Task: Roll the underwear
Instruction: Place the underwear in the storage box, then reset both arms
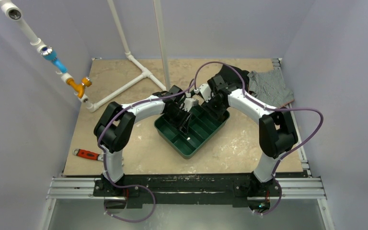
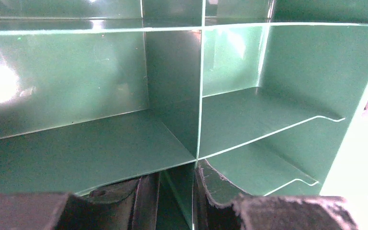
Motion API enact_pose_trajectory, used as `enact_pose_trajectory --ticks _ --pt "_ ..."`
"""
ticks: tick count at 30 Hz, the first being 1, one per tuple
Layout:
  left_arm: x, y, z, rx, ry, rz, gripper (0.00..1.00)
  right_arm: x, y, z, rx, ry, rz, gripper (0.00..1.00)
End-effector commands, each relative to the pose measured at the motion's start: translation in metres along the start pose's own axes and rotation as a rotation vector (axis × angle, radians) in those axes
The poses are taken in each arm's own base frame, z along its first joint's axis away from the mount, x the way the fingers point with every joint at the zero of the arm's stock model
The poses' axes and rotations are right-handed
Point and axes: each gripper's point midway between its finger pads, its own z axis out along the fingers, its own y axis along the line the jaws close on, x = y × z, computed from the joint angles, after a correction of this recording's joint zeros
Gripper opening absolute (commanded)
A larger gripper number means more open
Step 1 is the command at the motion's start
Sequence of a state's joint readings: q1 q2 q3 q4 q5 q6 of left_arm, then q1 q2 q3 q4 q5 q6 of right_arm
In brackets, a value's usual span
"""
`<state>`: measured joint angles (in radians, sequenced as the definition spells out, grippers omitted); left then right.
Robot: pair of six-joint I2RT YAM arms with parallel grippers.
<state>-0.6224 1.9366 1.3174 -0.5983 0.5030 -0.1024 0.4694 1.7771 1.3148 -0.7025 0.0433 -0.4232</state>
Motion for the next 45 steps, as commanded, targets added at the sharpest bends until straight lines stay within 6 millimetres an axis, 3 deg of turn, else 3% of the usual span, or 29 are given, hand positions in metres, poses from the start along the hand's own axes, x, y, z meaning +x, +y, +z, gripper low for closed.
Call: enact_pose_trajectory --ticks 1,13,19,24,31,34,40,45 --pt "0.019 0.015 0.012 -0.021 0.067 -0.055 0.2 -0.013 -0.003 -0.032 -0.017 -0.052 0.005 0.58" --pt "0.007 0.015 -0.004 -0.046 0.017 0.0 0.23 -0.028 -0.037 -0.106 0.088 -0.277 0.108 0.6" --pt "-0.008 0.008 -0.022 -0.057 -0.046 0.058 0.28 -0.017 -0.055 -0.138 0.156 -0.434 0.192 0.62" --pt "-0.02 0.002 -0.04 -0.077 -0.11 0.11 0.38 -0.007 -0.061 -0.162 0.246 -0.545 0.237 0.66" --pt "-0.029 -0.007 -0.062 -0.097 -0.168 0.162 0.48 0.008 -0.07 -0.177 0.33 -0.597 0.295 0.7" --pt "-0.032 -0.009 -0.078 -0.126 -0.203 0.222 0.5 0.012 -0.074 -0.185 0.362 -0.631 0.321 0.73" --pt "-0.036 -0.012 -0.127 -0.252 -0.336 0.334 0.59 0.022 -0.081 -0.193 0.421 -0.667 0.368 0.99" --pt "-0.03 -0.009 -0.176 -0.402 -0.47 0.395 0.7 0.026 -0.085 -0.198 0.453 -0.685 0.399 0.99"
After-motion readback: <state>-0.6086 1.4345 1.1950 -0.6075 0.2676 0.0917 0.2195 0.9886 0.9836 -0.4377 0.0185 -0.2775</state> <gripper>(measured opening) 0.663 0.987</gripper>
